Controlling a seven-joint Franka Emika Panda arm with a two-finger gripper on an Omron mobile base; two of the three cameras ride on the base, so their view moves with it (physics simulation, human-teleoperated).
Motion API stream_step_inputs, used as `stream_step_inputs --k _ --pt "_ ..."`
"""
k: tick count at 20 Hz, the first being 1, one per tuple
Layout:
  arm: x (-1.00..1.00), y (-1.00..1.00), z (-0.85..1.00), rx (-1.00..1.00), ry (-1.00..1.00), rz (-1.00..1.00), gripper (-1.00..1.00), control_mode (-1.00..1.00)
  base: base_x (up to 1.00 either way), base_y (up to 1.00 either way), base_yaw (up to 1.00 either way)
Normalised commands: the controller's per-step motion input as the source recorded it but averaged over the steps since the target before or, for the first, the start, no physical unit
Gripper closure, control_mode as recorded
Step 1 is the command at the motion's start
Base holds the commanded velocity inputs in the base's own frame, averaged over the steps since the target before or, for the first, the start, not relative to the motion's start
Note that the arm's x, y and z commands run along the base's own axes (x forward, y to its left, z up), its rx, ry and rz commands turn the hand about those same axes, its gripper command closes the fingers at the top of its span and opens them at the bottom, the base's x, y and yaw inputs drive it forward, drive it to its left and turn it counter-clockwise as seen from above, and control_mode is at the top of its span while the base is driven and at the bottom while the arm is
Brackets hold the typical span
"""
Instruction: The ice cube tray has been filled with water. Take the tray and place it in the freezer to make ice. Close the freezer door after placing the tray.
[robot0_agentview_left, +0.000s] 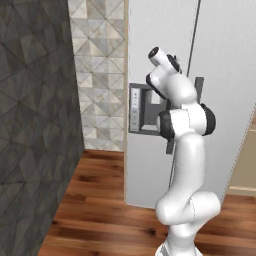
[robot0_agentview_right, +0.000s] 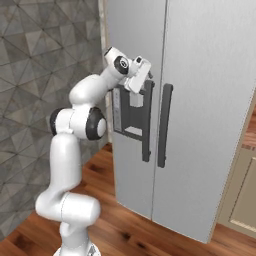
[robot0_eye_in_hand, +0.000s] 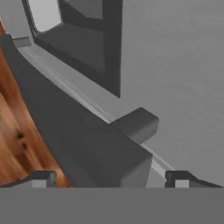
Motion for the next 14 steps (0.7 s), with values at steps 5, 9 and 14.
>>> stream_step_inputs --k 5,9,14 --pt "1.0 -1.0 -0.44 0.14 -0.11 0.38 -1.0 -1.0 0.0 0.0 0.0" --pt "1.0 -1.0 -0.53 0.13 -0.05 0.38 -1.0 -1.0 0.0 0.0 0.0" --pt "1.0 -1.0 -0.69 0.12 -0.08 0.38 -1.0 -1.0 0.0 0.0 0.0"
